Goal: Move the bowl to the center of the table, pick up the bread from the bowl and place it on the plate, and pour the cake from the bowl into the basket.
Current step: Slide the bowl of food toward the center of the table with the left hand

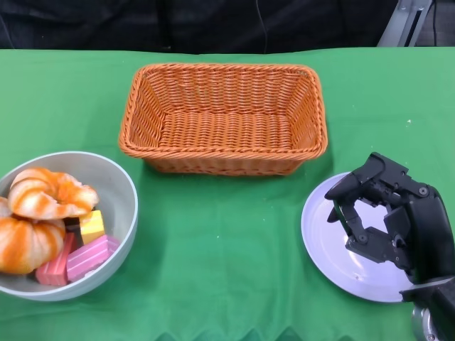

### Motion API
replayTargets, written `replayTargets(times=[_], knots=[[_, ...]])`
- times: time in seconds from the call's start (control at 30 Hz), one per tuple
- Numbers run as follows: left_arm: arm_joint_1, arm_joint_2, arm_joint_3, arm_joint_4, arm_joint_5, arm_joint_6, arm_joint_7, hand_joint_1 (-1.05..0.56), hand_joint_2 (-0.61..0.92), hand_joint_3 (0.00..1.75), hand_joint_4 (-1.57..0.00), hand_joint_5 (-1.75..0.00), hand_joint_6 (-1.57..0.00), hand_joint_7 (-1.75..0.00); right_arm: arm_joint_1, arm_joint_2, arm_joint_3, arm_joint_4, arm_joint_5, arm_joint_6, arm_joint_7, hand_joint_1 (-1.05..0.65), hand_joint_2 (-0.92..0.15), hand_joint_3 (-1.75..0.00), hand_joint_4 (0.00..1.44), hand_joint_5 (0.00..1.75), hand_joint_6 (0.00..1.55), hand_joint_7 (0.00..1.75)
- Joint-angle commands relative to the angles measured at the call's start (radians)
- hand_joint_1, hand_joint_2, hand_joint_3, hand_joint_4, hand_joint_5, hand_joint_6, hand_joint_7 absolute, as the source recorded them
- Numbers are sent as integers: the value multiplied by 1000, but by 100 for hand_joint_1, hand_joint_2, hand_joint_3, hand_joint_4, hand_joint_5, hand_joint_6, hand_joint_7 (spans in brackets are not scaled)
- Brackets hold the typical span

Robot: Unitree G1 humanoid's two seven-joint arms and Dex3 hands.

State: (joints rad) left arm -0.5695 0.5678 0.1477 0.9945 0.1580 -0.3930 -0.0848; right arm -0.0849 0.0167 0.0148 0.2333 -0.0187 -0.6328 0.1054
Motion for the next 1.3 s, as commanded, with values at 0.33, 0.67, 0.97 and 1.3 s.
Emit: replayTargets(times=[0.33, 0.67, 0.97, 1.3], knots=[[15, -45, 26, 36, -84, 24, 6, -80, 92, 69, -12, -3, -15, -1, 2, -5, -2, 7, 11, -15, -5, -6, -65, -89, 75, 152, 67, 128], [42, -54, -32, 35, -60, 80, -8, -77, 92, 70, -12, -2, -14, 0, -4, -2, -3, 17, 13, -11, -6, -7, -64, -91, 75, 154, 68, 128], [84, -60, -63, -49, -74, 143, -82, -79, 92, 69, -11, -1, -14, 0, -7, -1, -6, 25, 8, -23, -11, -6, -64, -92, 75, 154, 68, 129], [172, -91, -77, -231, -105, 219, -177, -81, 92, 69, -15, -2, -13, 0, -11, -3, -6, 32, 8, -31, -10, -6, -63, -94, 75, 154, 67, 129]])
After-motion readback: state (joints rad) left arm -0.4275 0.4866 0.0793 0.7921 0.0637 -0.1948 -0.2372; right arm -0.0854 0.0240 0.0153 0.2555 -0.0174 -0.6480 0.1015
